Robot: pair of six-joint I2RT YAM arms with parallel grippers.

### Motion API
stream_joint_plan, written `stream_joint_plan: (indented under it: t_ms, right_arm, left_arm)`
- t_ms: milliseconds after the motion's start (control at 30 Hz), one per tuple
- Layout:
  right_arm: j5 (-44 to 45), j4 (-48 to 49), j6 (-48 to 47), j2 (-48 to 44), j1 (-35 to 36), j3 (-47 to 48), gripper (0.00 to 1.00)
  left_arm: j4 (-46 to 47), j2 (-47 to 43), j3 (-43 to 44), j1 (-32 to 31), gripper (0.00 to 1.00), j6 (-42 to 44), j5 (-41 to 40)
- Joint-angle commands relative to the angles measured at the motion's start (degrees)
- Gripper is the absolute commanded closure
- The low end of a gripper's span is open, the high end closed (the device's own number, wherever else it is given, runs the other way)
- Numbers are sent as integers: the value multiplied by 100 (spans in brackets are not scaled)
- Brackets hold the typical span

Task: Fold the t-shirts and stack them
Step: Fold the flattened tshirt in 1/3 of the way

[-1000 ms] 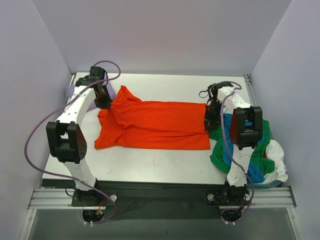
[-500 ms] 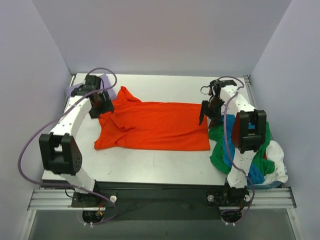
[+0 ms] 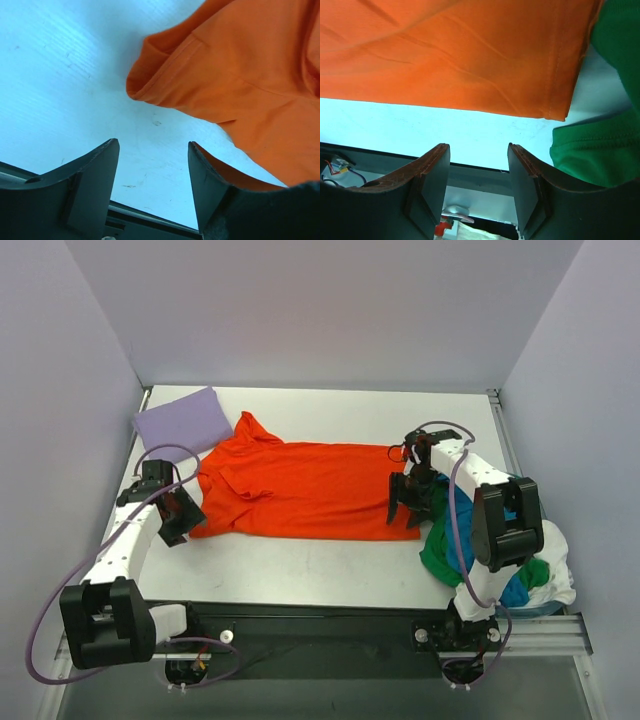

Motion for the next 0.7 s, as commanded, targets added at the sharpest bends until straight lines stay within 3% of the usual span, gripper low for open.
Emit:
stream_joint_plan:
  t_ms: [0,333,667]
  right_arm:
    - [67,39,34,-53,-38,-132,50]
    - [252,92,-37,237,-64,-106,50]
    - [296,83,-19,273,-100,-123,50]
  left_arm:
    - [474,-236,-294,218,35,-285,98]
    - [1107,123,-560,412,46,-241,125]
    - [1371,370,-656,518,48,-136,116]
